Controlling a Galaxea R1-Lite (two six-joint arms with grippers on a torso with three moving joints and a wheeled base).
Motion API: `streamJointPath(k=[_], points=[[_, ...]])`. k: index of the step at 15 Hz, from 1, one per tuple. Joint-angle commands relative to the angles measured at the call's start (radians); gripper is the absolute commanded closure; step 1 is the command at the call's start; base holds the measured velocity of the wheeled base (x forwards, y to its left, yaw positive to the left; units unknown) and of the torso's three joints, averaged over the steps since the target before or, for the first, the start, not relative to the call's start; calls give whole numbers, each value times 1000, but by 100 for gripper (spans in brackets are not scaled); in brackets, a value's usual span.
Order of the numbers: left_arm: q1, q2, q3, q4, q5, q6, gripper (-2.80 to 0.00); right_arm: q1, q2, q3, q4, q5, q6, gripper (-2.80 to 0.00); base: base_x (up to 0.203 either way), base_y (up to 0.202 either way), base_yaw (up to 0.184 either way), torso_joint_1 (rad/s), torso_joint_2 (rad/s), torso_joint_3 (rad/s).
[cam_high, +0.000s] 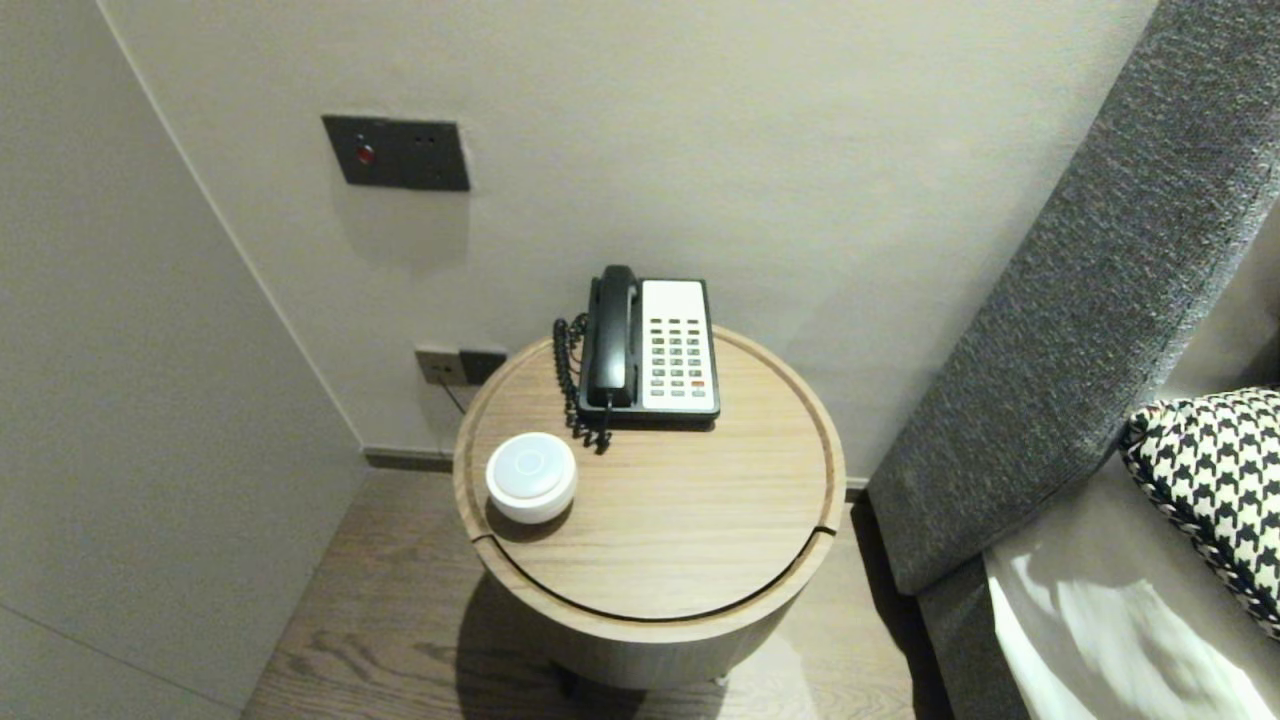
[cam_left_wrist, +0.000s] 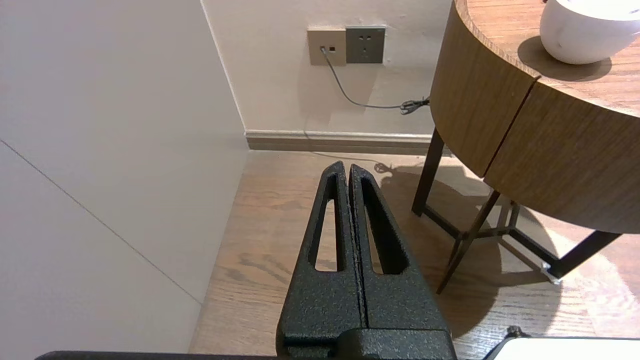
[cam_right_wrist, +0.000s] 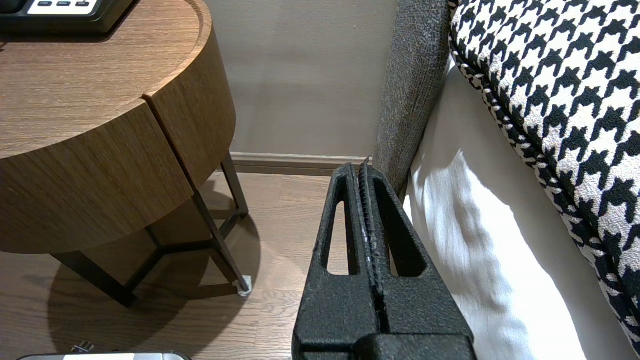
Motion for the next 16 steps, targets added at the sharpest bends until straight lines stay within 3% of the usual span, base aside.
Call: streamJointPath(k=[1, 16], points=[[0, -1, 0, 1, 0, 1, 0, 0, 0, 40, -1, 0, 0, 0, 0, 0, 0, 0, 0, 0], [1, -1, 0, 1, 0, 1, 0, 0, 0, 40, -2, 0, 1, 0, 0, 0, 0, 0, 0, 0]])
